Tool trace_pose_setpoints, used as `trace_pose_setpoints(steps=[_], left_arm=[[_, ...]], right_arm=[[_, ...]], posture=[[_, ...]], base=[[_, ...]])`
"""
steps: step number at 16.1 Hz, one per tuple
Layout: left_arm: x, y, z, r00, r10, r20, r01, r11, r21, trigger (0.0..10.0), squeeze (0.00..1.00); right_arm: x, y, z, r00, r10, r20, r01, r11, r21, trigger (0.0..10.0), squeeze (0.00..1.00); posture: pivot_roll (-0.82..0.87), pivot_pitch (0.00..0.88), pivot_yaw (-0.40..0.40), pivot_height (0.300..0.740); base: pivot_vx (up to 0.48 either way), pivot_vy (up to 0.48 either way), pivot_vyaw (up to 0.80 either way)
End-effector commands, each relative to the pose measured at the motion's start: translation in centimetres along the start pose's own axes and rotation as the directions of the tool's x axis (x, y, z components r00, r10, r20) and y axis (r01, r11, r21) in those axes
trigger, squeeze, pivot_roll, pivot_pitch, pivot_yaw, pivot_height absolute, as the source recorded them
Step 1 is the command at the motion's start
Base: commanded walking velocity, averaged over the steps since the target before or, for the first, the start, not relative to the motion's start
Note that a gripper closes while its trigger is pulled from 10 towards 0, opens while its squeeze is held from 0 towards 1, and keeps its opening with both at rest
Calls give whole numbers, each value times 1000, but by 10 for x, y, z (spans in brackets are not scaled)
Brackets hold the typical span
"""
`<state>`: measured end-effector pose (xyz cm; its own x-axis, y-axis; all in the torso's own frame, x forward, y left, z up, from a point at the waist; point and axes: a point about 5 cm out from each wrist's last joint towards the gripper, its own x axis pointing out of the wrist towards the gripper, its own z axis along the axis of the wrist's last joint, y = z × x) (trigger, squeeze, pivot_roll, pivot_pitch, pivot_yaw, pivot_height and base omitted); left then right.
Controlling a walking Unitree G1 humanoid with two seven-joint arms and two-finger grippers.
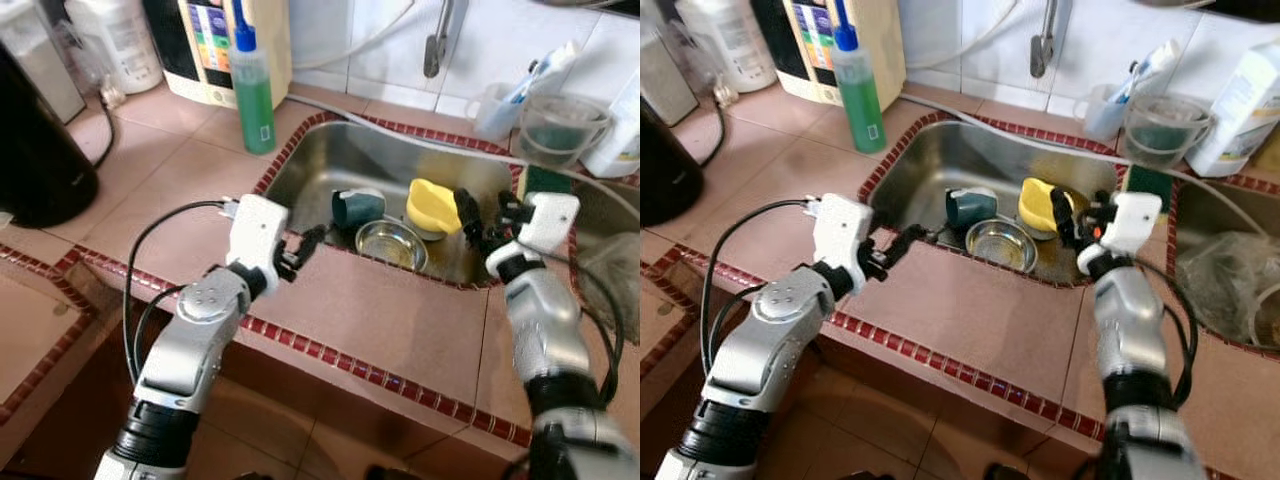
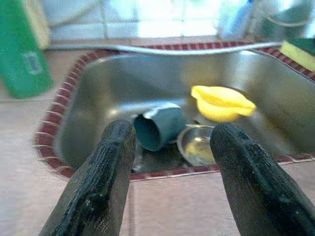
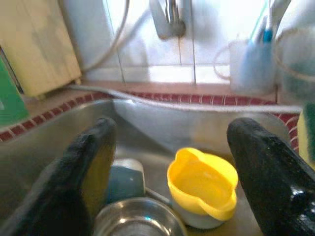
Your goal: Kitchen organization
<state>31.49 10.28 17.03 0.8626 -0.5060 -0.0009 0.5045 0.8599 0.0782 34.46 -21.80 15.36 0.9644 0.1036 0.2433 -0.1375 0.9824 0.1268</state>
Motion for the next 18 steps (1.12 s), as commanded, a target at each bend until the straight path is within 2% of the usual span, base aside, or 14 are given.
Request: trace_pose_setpoints(steps=[1,4,6,7,9,11,14,18], left_arm=[[-2,5,-6,1000,29,-1,-29,1000,-9,10000,0],[-1,14,-12,997,73,10,-73,996,-44,10000,0],[1,17,-13,996,88,14,-87,995,-47,10000,0],[0,17,-14,996,87,28,-85,995,-50,10000,0],[-1,15,-18,995,88,41,-87,996,-20,10000,0],[-4,10,-26,997,75,25,-76,997,33,10000,0],[-6,4,-32,997,69,26,-68,997,-45,10000,0],[-8,3,-34,997,72,38,-70,996,-51,10000,0]], right_arm=[[-2,7,6,999,6,44,-6,1000,-2,10000,1000],[-18,17,6,995,-32,97,31,999,13,10000,1000],[-23,21,1,996,-39,80,40,999,-2,10000,1000],[-26,24,-2,996,-59,74,60,998,-14,10000,0],[-32,30,-7,997,-51,63,53,998,-39,10000,0],[-37,38,-14,999,-38,35,39,999,-26,10000,0],[-40,49,-23,1000,-9,-3,9,999,-38,10000,0],[-41,52,-25,1000,0,-21,-1,999,-42,10000,0]], posture=[[-86,20,9,740],[-89,4,13,740],[-88,0,12,740],[-84,0,9,740],[-81,0,6,740],[-80,0,4,740],[-73,0,-3,740],[-66,0,-8,740]], base=[[0,0,0],[0,0,0],[0,0,0],[0,0,0],[0,0,0],[0,0,0],[0,0,0],[0,0,0]])
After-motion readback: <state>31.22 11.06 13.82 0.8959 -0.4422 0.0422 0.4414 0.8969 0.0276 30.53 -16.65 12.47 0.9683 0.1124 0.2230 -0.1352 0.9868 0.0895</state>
